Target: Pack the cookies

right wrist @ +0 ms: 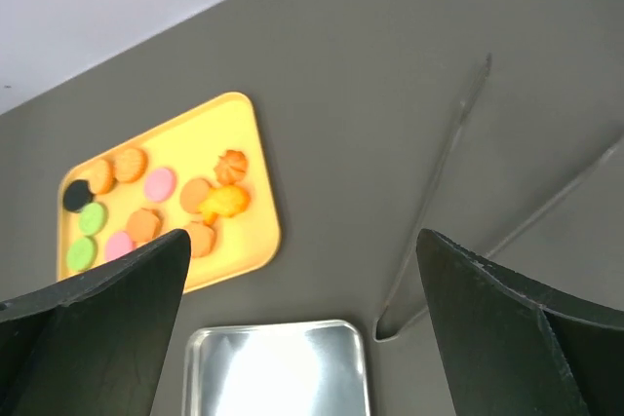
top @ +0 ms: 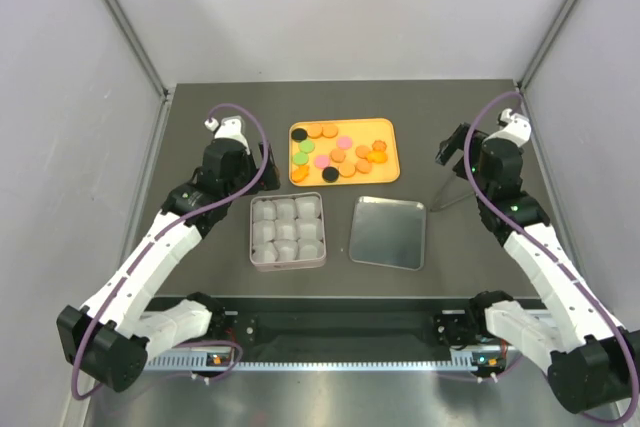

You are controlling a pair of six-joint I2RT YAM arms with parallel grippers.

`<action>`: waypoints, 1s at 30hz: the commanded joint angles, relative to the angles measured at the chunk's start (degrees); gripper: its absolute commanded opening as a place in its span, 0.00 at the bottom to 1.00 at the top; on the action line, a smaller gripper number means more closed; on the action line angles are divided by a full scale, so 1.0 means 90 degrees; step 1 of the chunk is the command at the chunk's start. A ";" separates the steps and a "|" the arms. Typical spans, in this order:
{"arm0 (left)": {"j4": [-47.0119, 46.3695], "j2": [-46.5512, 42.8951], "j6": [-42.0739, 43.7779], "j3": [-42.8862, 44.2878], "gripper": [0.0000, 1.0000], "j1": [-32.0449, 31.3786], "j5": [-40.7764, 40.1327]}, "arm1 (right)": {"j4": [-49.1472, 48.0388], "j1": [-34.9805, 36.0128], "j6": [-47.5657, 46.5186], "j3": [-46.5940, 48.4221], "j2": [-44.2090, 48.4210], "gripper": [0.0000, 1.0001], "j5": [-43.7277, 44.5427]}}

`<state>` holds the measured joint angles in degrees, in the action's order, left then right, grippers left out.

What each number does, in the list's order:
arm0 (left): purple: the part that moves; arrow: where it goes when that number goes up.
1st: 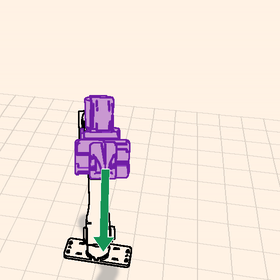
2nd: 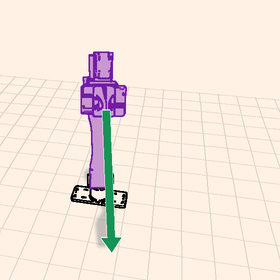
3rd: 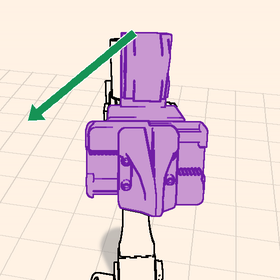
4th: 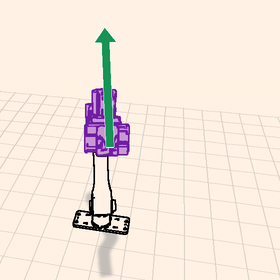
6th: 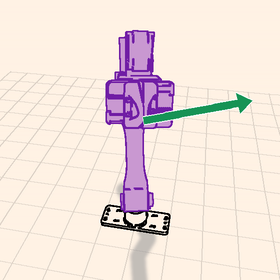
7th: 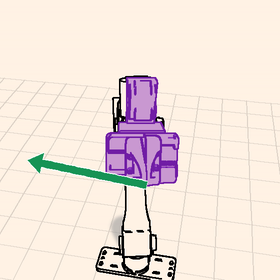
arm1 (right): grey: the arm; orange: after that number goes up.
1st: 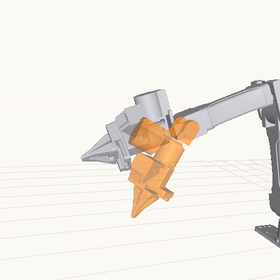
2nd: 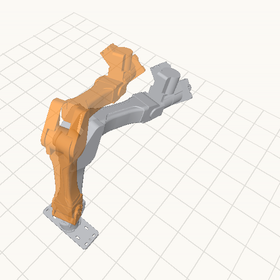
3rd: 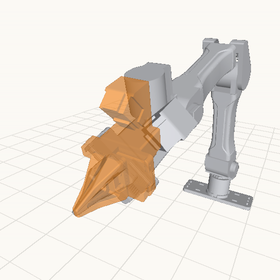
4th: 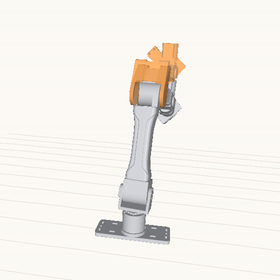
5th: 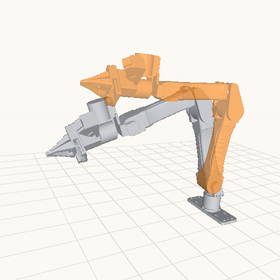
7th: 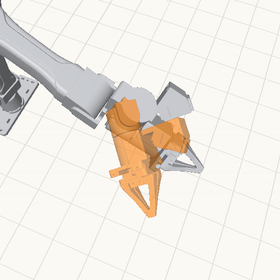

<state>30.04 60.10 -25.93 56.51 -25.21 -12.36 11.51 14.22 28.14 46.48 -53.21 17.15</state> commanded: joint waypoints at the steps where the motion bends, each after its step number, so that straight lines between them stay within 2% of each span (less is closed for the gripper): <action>1: -0.0086 -0.0164 0.0176 0.0020 0.99 0.0018 0.0143 | 0.0478 0.0041 -0.0090 0.0158 0.0112 1.00 0.0486; 8: -0.0086 -0.0222 0.0176 0.0020 0.99 0.0018 0.0299 | 0.1670 0.0032 -0.0022 0.0656 -0.0786 1.00 0.0702; 16: -0.0232 -0.0301 0.0176 -0.0107 0.99 0.0018 0.0465 | 0.1690 -0.0017 0.0690 0.0539 -0.1791 1.00 0.0604; 24: -0.0252 -0.0291 0.0167 -0.0166 0.99 0.0018 0.0475 | 0.1554 -0.0163 0.1667 0.0256 -0.2300 1.00 0.1522; 30: -0.0272 -0.0281 0.0167 -0.0215 0.99 0.0018 0.0485 | 0.1164 -0.0456 0.1698 0.0353 -0.3021 1.00 0.1357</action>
<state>30.00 58.61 -25.28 54.92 -25.21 -8.34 25.54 11.60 41.58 48.75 -77.49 27.90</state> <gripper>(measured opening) 0.991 0.996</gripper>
